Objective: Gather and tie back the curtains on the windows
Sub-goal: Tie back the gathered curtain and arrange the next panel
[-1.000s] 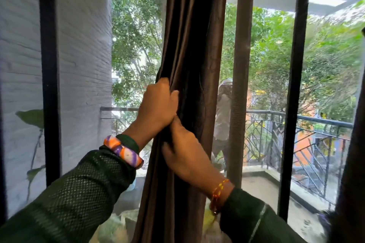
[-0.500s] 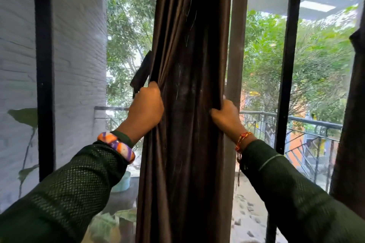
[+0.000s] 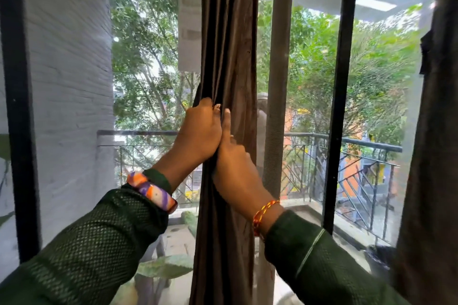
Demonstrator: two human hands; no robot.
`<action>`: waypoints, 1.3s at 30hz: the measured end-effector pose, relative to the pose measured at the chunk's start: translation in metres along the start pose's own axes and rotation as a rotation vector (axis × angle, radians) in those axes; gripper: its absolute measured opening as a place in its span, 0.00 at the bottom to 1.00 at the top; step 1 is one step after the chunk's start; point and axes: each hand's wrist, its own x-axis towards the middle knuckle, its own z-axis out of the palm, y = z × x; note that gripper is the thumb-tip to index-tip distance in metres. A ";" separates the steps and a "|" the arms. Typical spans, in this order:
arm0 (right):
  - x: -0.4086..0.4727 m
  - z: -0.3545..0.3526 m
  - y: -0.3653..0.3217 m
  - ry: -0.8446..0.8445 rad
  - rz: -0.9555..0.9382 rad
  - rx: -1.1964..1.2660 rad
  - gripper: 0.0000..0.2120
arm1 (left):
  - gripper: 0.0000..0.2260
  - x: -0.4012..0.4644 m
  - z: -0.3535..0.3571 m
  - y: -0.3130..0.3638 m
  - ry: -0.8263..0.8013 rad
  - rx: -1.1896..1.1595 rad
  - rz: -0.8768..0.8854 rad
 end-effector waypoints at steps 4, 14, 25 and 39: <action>-0.014 0.007 0.000 -0.080 -0.029 -0.009 0.42 | 0.15 -0.005 0.004 -0.004 0.004 -0.096 0.007; -0.065 0.072 0.022 -0.429 -0.013 -0.009 0.47 | 0.20 -0.005 0.002 -0.022 -0.008 0.086 -0.009; 0.054 -0.068 -0.011 -0.125 0.137 0.911 0.09 | 0.19 -0.012 0.006 -0.009 -0.018 0.202 0.026; 0.086 -0.090 0.002 0.047 0.185 0.474 0.09 | 0.09 0.025 -0.013 -0.007 0.364 -0.162 -0.027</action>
